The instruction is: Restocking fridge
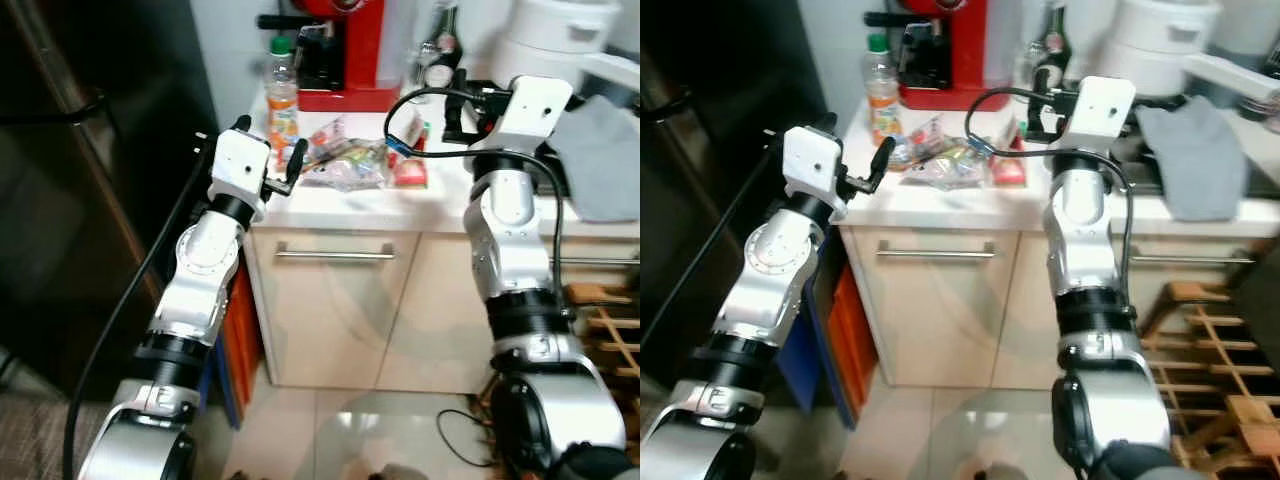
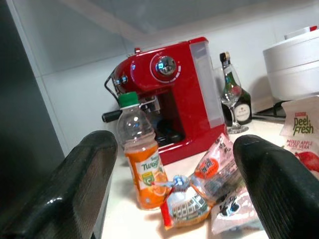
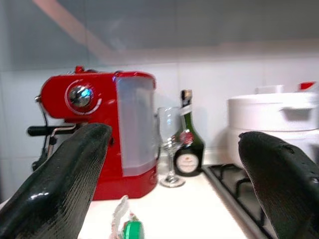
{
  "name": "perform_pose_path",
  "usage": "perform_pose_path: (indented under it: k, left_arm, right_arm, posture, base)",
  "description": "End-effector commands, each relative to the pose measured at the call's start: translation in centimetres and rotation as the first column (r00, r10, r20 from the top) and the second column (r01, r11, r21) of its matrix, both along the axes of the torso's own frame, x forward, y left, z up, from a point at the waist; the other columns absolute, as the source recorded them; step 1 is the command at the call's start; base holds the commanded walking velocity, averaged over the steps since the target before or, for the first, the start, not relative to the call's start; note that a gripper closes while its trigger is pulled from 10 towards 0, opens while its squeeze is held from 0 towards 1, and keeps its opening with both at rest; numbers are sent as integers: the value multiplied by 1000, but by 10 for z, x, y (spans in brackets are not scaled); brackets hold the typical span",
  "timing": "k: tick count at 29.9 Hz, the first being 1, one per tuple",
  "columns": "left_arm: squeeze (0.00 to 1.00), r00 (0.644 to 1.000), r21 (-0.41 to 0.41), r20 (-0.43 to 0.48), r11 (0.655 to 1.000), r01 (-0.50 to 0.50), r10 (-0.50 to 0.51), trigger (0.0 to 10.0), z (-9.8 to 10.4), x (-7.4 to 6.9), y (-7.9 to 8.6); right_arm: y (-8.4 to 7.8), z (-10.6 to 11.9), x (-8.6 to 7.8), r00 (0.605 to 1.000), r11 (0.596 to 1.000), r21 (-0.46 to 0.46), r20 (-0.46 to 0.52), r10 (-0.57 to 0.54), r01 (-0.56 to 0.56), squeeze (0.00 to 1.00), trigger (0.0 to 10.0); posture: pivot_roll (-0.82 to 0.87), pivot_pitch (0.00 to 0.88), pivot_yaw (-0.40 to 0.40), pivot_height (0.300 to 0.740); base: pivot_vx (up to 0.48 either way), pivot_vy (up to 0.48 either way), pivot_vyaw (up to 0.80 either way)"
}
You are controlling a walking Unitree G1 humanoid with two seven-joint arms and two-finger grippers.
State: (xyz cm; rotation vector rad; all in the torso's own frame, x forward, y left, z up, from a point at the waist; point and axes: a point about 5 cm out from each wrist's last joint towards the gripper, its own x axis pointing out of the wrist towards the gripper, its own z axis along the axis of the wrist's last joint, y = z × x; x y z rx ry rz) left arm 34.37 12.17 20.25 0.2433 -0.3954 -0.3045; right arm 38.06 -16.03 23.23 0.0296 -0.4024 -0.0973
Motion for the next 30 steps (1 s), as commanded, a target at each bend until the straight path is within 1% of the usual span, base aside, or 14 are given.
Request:
perform_pose_path:
  k: [1,2,3,5,8,11,14,15,16,18,22,27,30]
  left_arm:
    - [0,998,16,60,999,35,-36,10000,12,-3,-4]
    - [0,998,16,60,999,35,-36,10000,12,-3,-4]
    - [0,996,17,79,999,34,-35,10000,15,-4,-5]
    - [0,995,-2,98,999,34,-34,10000,18,-5,-5]
    - [0,992,-26,120,999,28,-24,10000,22,-8,-4]
    - [0,991,-24,128,999,29,-25,10000,23,-9,-4]
    - [0,991,-19,129,999,32,-29,10000,24,-9,-4]
    - [0,991,-18,130,999,34,-31,10000,24,-8,-4]
    - [0,991,-17,130,999,35,-32,10000,24,-8,-4]
    - [0,991,-22,127,999,35,-32,10000,25,-8,-4]
    - [0,994,-66,103,997,30,-23,10000,25,-6,-2]
    - [0,994,-54,111,998,27,-21,10000,26,-6,0]
    - [0,994,-46,109,998,31,-26,10000,25,-7,0]
  right_arm:
    - [7,14,5,999,1000,10,28,23,-24,0,10000]
    - [7,14,5,999,1000,10,28,23,-24,0,10000]
    - [9,16,7,999,999,12,32,30,-31,0,10000]
    - [11,17,7,999,999,8,37,36,-36,0,10000]
    - [14,18,6,998,999,1,50,42,-42,0,10000]
    - [15,18,5,997,999,-4,59,44,-44,0,10000]
    - [14,18,5,998,1000,-13,56,21,-20,0,10000]
    - [10,18,6,999,999,-22,45,-30,31,0,10000]
    - [9,17,6,998,999,-23,38,-48,49,0,10000]
    - [8,18,8,998,998,-25,28,-50,51,0,10000]
    - [10,21,10,999,999,-20,15,-41,41,0,10000]
    - [9,26,11,997,996,-40,17,-76,77,0,10000]
    - [6,18,16,995,994,-58,-32,-90,88,0,10000]
  posture:
    - [13,0,5,740]
    - [13,0,5,740]
    - [17,0,1,740]
    - [18,0,0,740]
    - [17,0,1,740]
    - [16,0,2,740]
    - [12,0,6,740]
    - [9,0,8,740]
    - [10,0,8,740]
    - [10,0,8,740]
    - [15,0,6,740]
    - [19,0,6,740]
    - [23,0,5,740]
  base:
    - [480,0,0]
    - [480,0,0]
    - [480,0,0]
    - [480,0,0]
    - [0,0,0]
    - [0,0,0]
    - [0,0,0]
    - [0,0,0]
    - [0,0,0]
    - [0,0,0]
    - [0,0,0]
    - [0,0,0]
    - [0,0,0]
